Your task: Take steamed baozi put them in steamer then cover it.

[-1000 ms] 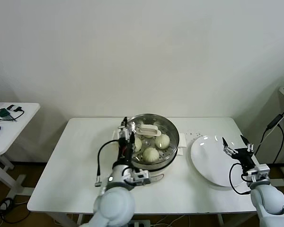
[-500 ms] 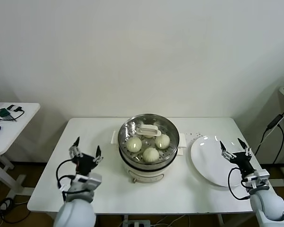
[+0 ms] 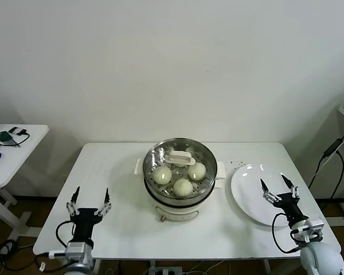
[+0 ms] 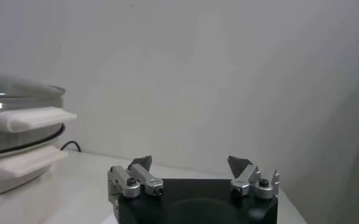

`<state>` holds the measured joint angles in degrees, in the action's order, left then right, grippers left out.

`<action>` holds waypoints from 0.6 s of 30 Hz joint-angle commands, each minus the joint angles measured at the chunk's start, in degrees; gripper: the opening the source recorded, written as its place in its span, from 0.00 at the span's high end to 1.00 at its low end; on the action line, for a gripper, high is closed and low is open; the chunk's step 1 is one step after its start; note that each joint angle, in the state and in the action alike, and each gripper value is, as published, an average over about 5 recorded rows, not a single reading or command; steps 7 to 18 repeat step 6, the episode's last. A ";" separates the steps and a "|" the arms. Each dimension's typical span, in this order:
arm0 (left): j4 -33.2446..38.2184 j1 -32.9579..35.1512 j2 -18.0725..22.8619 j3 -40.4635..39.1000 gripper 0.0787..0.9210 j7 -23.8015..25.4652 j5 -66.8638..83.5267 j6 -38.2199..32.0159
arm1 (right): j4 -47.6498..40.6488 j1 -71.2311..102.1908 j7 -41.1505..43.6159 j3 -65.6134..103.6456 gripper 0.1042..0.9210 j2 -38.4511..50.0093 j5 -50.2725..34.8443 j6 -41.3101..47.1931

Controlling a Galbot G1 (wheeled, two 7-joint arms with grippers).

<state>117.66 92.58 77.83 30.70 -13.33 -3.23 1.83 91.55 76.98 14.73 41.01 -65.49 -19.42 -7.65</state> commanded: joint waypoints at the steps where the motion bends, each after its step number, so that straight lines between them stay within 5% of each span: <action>1: -3.31 3.50 1.28 4.03 0.12 1.61 8.04 -11.02 | 0.50 2.05 0.88 -0.02 0.12 -0.03 -0.98 -1.41; 18: -2.93 3.39 1.78 4.33 0.12 2.62 7.79 -10.04 | 0.59 2.43 1.12 0.04 0.12 0.16 -0.95 -1.66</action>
